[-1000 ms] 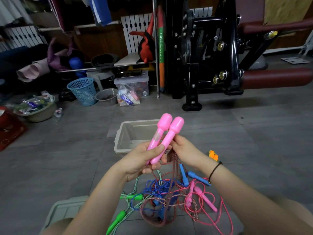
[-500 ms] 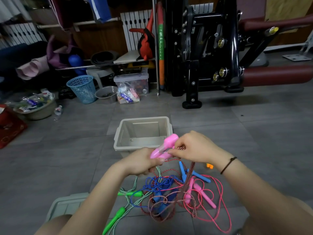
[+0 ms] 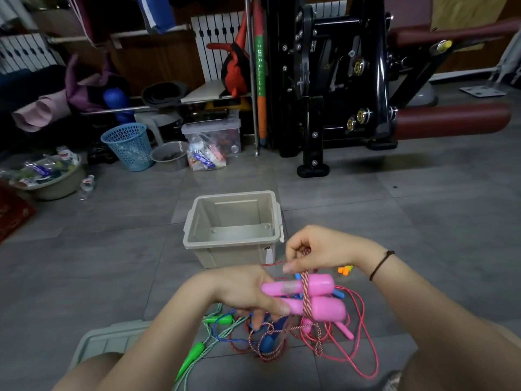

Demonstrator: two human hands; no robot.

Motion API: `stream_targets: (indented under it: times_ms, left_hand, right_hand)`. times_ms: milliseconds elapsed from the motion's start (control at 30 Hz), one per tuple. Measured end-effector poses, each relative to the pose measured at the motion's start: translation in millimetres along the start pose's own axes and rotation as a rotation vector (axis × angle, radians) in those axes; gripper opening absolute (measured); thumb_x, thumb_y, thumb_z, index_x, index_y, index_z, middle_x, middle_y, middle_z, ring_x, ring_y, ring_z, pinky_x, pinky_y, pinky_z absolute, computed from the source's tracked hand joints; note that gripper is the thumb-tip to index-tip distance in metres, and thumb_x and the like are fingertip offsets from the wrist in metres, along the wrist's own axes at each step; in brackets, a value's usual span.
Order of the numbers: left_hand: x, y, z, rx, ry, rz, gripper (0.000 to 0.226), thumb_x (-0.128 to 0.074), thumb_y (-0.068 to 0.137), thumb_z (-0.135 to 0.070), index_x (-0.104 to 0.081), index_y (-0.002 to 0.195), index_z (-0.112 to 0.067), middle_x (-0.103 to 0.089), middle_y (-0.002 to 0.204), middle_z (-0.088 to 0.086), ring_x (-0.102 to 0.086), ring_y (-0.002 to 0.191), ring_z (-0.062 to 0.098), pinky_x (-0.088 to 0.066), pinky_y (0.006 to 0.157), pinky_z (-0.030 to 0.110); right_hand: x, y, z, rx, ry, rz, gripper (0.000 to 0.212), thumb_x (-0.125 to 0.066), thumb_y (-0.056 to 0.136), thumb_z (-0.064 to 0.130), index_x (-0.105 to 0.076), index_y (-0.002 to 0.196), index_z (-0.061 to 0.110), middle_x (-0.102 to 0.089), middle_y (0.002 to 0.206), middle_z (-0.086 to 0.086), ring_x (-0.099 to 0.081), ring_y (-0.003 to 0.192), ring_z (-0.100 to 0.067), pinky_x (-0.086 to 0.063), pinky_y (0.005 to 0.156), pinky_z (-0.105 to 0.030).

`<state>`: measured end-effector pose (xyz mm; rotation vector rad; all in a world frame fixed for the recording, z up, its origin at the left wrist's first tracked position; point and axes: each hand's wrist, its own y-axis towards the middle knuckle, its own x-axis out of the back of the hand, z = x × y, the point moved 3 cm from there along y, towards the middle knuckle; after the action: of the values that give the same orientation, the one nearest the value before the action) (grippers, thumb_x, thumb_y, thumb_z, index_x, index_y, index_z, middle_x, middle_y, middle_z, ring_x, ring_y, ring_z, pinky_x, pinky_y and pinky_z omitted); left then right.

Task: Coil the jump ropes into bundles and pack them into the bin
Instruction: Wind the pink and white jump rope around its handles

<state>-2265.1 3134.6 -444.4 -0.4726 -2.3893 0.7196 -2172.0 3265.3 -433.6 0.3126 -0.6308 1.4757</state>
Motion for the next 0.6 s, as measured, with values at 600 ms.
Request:
stream_targets:
  times_ms: [600]
  left_hand:
    - [32,-35,18,-0.198,-0.581,-0.595,0.037,-0.056,0.078,-0.047,-0.058,0.071,-0.011,-0.05,0.048,0.002,-0.036,0.034,0.009,-0.026,0.037,0.014]
  right_hand:
    - [-18,2,-5,-0.15,0.791,-0.135,0.07,-0.027,0.079,0.076,-0.063,0.1,0.019,-0.054,0.066,0.0,-0.019,0.041,-0.006,-0.021,0.038,-0.017]
